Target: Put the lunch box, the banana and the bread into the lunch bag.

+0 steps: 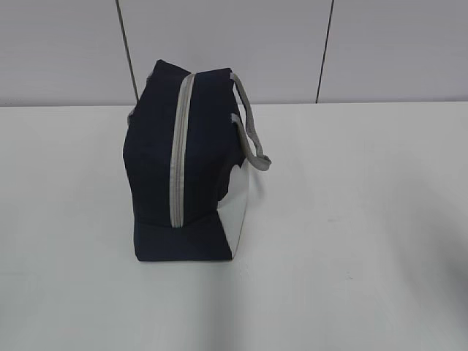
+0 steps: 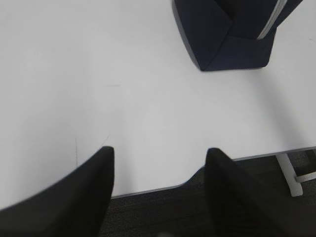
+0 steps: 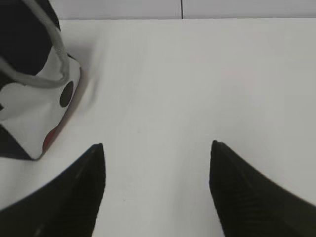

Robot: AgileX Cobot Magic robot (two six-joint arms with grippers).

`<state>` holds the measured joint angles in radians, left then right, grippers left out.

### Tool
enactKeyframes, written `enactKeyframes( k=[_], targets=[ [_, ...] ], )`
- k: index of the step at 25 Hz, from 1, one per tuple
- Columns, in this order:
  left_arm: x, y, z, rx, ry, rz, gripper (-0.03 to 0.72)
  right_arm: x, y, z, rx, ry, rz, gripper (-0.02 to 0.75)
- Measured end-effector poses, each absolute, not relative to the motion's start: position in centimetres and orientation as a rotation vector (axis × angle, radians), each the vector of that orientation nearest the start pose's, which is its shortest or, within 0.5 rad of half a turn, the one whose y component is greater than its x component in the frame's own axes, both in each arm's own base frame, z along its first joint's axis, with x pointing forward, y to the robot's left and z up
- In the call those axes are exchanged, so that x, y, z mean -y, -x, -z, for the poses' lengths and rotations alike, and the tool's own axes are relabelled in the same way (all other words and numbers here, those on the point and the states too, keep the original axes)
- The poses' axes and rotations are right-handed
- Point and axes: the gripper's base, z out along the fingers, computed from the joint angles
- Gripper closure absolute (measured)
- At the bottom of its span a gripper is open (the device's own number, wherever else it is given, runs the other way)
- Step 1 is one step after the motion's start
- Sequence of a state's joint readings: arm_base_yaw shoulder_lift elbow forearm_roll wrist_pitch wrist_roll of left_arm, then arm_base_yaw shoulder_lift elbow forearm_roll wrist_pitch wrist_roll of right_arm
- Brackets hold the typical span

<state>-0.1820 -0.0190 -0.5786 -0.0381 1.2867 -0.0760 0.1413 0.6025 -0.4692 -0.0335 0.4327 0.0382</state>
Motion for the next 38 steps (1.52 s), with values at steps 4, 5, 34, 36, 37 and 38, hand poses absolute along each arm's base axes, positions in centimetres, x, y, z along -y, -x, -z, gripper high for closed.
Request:
enactKeyframes(
  k=[4,5,34,36,37,38],
  targets=[
    [-0.2,2.8,-28.0,-2.175,-0.125,0.193,0.285,-1.5,-9.8,-29.0,-2.090,0.189,-0.076,0.246],
    [-0.2,2.8,-28.0,-2.175,-0.125,0.193,0.288,-1.4,-9.2,-29.1,-2.099,0.197,-0.073,0.246],
    [-0.2,2.8,-28.0,-2.175,-0.124,0.193,0.347,0.4,2.2,-27.4,-2.178,0.137,-0.009,0.237],
    [-0.2,2.8,-28.0,-2.175,-0.124,0.193,0.349,0.5,2.1,-27.4,-2.165,0.130,0.006,0.237],
    [-0.2,2.8,-28.0,-2.175,-0.124,0.193,0.349,0.6,2.0,-27.4,-2.156,0.128,0.014,0.237],
    [-0.2,2.8,-28.0,-2.175,-0.124,0.193,0.349,0.6,1.8,-27.5,-2.138,0.127,0.020,0.238]
  ],
)
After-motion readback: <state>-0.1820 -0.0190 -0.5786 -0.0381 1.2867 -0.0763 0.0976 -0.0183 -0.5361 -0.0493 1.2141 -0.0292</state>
